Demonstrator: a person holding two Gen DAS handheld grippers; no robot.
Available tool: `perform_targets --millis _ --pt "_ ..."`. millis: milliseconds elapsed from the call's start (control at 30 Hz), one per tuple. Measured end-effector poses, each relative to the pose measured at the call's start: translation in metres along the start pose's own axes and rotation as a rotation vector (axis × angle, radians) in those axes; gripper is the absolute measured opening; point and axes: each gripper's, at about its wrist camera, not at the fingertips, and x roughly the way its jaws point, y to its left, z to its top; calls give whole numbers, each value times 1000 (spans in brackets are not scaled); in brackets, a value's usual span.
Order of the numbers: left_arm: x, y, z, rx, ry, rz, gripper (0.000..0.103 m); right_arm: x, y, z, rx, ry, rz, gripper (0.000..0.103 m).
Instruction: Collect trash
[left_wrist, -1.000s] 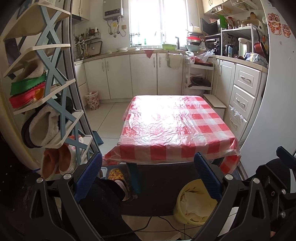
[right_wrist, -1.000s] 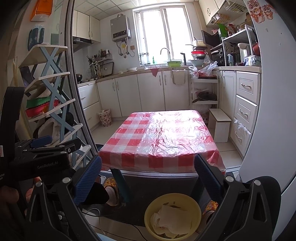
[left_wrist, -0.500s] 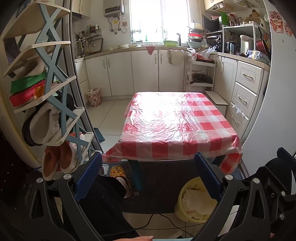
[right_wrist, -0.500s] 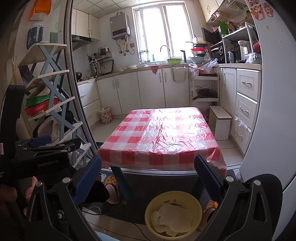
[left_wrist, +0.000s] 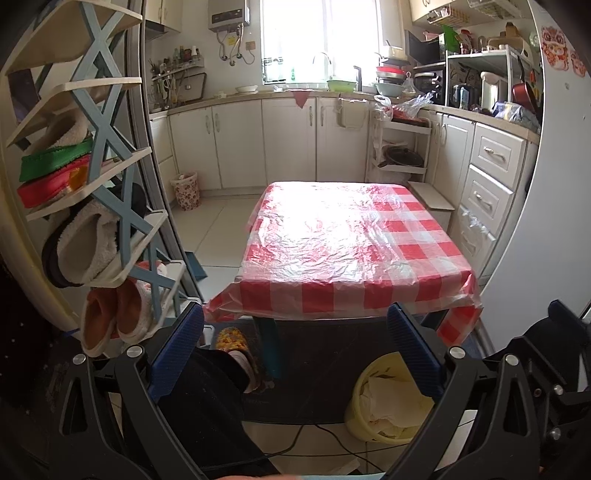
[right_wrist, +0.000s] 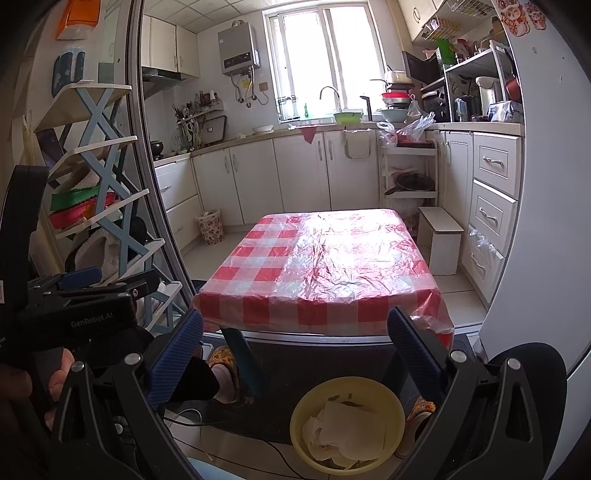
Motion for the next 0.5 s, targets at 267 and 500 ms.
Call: perform_targets --millis 267,500 --pt "-9 -5 -2 33 -66 -1 95 1 0 1 6 8 0 96" --pt "-4 -10 0 44 -36 13 95 3 -1 0 12 13 0 96"
